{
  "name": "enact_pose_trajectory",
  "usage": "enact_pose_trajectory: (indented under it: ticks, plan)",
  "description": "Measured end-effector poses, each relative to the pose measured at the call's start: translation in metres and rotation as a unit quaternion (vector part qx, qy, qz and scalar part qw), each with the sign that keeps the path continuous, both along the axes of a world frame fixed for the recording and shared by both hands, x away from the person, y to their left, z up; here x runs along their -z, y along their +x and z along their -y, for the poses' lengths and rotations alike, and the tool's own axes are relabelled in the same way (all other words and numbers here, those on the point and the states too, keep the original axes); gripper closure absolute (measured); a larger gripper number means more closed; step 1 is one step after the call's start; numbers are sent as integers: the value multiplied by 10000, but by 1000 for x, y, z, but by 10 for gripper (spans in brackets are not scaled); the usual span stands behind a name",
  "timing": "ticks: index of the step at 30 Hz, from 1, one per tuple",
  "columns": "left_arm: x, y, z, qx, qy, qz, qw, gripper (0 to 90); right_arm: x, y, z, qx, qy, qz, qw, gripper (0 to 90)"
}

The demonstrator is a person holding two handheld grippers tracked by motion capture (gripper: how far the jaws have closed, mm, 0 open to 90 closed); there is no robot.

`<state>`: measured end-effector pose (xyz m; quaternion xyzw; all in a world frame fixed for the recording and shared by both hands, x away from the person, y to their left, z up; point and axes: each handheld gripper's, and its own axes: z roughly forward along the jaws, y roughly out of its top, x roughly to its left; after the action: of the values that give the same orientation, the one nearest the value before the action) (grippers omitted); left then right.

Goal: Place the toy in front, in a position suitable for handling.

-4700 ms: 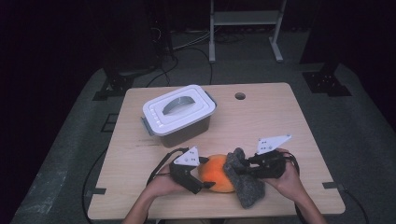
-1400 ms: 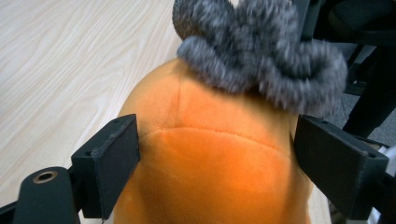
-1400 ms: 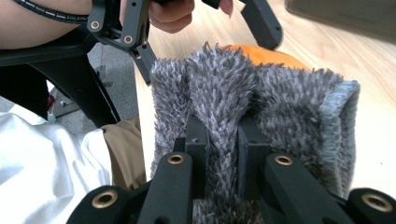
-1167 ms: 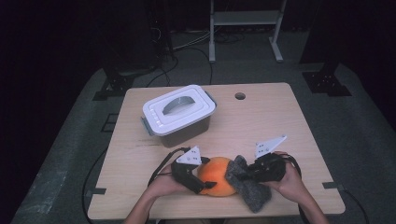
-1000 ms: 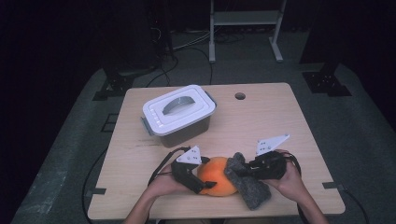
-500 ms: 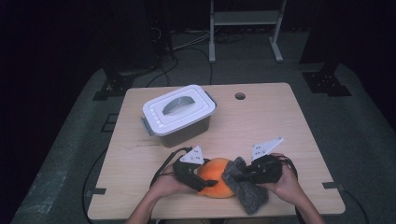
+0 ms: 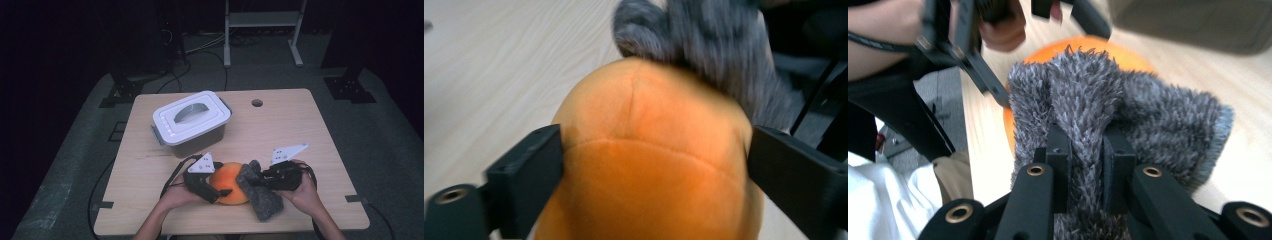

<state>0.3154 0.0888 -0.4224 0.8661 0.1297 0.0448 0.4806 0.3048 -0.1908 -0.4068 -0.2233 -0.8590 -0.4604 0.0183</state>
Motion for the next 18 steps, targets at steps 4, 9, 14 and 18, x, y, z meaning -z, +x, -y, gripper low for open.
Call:
enact_pose_trajectory:
  ticks: [4,9,14,18]
  plan:
    - [2,1,3,-136,-1,-61,9999,45,5,-3,-6,-116,-24,-29,9999,771]
    - [4,1,-1,-96,188,31,9998,140,10,-1,2,-98,-103,-130,9998,772]
    - [10,3,-13,-58,206,-44,9998,147,24,5,18,109,-366,-349,9987,772]
    - [14,4,-21,4,148,-195,9997,146,23,6,24,208,-230,-373,9988,772]
